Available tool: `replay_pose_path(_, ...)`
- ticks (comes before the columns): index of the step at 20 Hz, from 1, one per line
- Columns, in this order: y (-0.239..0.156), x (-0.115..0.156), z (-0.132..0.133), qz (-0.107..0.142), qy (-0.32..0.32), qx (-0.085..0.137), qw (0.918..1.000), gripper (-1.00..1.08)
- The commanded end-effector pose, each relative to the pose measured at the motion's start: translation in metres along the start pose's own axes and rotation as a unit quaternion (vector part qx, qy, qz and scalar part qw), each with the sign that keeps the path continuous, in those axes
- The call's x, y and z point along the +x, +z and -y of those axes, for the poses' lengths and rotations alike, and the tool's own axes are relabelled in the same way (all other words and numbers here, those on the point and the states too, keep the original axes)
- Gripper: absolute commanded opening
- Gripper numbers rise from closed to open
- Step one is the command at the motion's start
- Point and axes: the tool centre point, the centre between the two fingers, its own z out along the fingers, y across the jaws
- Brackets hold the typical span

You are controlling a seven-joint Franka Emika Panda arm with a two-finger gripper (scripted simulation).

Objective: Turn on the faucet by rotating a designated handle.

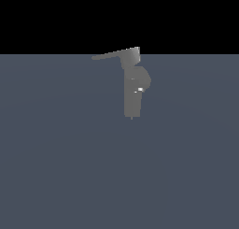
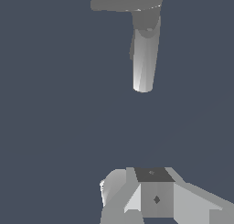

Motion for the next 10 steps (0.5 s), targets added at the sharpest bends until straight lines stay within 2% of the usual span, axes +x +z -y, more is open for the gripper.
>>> replay_pose_path(1,0.0,0.0,0.0,0.0,0.0,0.0,1.0,-1.0)
replay_pose_path(10,-0.0084,0.0017,0.0059,0.002,-0.008,0.015,0.9998,-1.0)
